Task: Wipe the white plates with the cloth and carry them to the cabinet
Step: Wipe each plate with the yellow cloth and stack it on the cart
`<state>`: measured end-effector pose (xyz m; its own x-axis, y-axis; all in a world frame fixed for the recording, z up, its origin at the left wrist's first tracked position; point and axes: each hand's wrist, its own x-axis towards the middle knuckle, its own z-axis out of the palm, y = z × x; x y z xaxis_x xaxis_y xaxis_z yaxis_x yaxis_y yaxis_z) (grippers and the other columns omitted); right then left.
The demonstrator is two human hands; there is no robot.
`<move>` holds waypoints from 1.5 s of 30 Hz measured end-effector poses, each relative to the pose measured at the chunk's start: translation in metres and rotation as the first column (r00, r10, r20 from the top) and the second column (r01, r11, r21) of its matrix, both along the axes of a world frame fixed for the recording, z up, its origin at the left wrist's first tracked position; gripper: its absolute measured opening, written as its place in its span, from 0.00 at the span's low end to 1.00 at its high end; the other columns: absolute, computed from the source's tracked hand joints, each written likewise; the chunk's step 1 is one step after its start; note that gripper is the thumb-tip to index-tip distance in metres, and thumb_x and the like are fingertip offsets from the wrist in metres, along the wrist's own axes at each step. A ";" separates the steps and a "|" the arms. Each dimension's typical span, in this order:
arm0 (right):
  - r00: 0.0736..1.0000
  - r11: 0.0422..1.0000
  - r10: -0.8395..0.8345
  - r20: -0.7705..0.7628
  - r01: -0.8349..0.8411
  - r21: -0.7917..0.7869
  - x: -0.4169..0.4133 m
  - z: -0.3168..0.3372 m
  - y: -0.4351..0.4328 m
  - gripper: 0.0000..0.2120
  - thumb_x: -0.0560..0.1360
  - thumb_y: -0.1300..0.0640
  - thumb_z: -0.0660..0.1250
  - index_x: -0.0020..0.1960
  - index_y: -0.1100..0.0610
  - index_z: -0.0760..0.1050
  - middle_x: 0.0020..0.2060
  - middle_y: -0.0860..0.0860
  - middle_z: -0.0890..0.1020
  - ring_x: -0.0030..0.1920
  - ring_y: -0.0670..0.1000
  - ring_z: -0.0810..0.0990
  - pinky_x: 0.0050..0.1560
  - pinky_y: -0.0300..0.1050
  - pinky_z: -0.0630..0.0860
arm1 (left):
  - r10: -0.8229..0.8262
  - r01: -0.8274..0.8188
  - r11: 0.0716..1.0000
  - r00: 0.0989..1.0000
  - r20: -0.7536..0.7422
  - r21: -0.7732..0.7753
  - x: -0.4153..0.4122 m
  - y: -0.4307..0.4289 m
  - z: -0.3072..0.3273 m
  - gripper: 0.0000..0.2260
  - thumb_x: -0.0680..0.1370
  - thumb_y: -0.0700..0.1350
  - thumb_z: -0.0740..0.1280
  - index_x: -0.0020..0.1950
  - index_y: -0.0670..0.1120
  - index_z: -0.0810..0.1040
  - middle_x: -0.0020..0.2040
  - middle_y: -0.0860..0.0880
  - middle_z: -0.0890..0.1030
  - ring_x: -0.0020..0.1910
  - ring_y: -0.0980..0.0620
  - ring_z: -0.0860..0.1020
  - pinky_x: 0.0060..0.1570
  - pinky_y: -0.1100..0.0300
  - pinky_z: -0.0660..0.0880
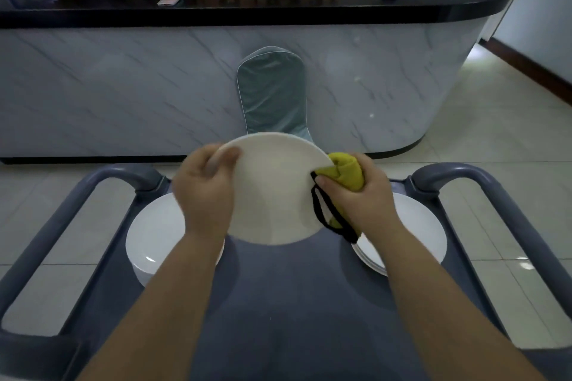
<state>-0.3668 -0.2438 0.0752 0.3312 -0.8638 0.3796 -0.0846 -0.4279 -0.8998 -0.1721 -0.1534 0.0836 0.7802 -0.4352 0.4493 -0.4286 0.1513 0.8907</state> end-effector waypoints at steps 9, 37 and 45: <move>0.949 0.939 0.047 -0.312 -0.149 -0.310 0.000 -0.009 0.006 0.09 0.70 0.53 0.76 0.43 0.56 0.79 0.34 0.46 0.79 0.37 0.48 0.75 0.40 0.45 0.72 | -0.268 0.064 0.947 0.700 0.662 0.316 -0.010 0.006 -0.028 0.11 0.76 0.53 0.68 0.50 0.45 0.81 0.44 0.49 0.82 0.45 0.51 0.74 0.42 0.59 0.69; 0.817 0.464 -0.046 -0.575 -0.492 -0.737 -0.027 -0.059 0.008 0.11 0.74 0.57 0.70 0.54 0.61 0.82 0.51 0.56 0.82 0.47 0.56 0.76 0.49 0.49 0.74 | -0.206 0.274 0.942 0.013 -0.978 -0.195 -0.017 0.059 -0.046 0.09 0.80 0.34 0.60 0.59 0.36 0.75 0.50 0.40 0.83 0.49 0.44 0.81 0.38 0.46 0.82; 0.941 0.976 -0.149 -0.304 0.090 -0.200 0.045 -0.017 0.008 0.20 0.71 0.49 0.73 0.60 0.50 0.72 0.51 0.47 0.77 0.50 0.50 0.76 0.52 0.44 0.72 | -0.407 0.378 0.878 0.270 -0.872 -0.293 -0.036 0.076 -0.064 0.18 0.74 0.37 0.65 0.63 0.46 0.75 0.56 0.45 0.83 0.51 0.47 0.83 0.43 0.51 0.82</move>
